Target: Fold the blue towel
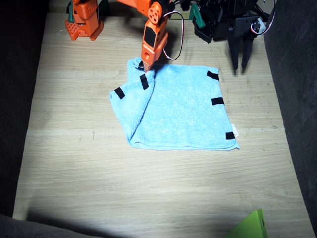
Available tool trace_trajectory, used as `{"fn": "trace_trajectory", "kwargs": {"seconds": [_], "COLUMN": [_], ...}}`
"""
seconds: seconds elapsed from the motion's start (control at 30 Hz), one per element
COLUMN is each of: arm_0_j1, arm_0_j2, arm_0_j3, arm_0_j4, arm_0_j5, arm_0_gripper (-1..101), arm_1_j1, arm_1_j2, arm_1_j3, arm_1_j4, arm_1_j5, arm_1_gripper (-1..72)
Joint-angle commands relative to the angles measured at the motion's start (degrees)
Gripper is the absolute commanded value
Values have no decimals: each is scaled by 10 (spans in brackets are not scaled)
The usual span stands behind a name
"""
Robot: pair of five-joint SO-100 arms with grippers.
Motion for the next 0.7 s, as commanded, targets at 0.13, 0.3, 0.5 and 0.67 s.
{"fn": "trace_trajectory", "kwargs": {"seconds": [0.13,0.3,0.5,0.67], "arm_0_j1": [4,4,2,0], "arm_0_j2": [4,-10,-25,-30], "arm_0_j3": [3,-3,-7,-9], "arm_0_j4": [1,-4,-8,-10], "arm_0_j5": [11,12,12,13], "arm_0_gripper": [181,181,181,180], "arm_1_j1": [45,73,102,111], "arm_1_j2": [6,20,28,11], "arm_1_j3": [-14,-14,16,47], "arm_1_j4": [11,12,13,13], "arm_1_j5": [-36,-63,-84,-89], "arm_1_gripper": [21,109,166,186]}}
